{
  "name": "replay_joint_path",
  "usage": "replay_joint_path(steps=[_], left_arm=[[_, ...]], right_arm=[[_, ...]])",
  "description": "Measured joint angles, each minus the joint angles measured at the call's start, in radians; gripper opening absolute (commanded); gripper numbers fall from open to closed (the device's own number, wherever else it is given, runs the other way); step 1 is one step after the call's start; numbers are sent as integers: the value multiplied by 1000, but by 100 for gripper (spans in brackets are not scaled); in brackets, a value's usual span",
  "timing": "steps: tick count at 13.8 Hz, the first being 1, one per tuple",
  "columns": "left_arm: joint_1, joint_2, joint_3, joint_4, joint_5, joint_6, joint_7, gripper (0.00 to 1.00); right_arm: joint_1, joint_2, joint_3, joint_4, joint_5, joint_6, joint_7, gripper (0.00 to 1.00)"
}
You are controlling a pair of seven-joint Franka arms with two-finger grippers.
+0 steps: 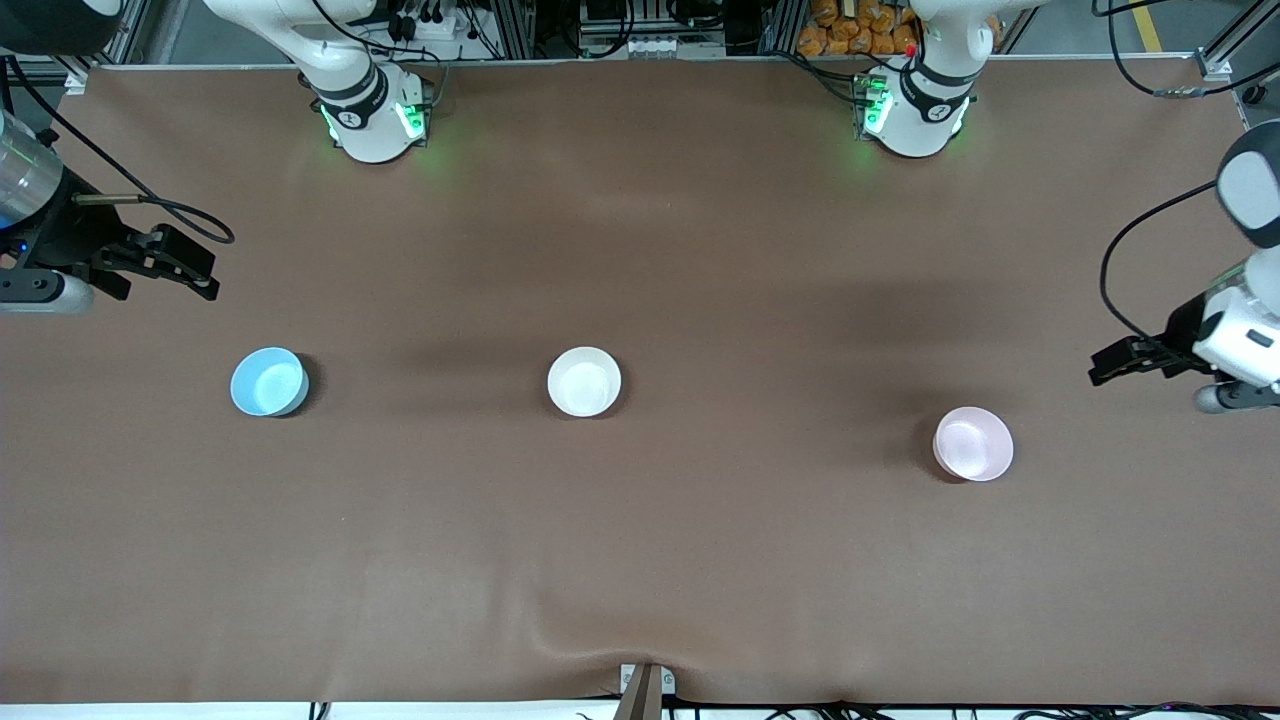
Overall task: Stack pink and blue bowls on white bowl
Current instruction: 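Move the left gripper down to the pink bowl rim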
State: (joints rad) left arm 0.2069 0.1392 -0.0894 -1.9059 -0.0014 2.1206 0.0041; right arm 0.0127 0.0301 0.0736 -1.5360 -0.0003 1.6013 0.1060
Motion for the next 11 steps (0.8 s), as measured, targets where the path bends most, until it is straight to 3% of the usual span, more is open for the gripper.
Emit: replay_joint_path(steps=[5,7,11], left_arm=[[0,60,-7,-124,0,223,0,100],[0,126,-9,-133,0,322,0,80],[-1,236,-13,-133,-14,439,0,63]], right_arm=[[0,0,0,0,0,0,0,100],[0,0,0,0,0,0,0,100],[0,0,0,0,0,0,0,100]])
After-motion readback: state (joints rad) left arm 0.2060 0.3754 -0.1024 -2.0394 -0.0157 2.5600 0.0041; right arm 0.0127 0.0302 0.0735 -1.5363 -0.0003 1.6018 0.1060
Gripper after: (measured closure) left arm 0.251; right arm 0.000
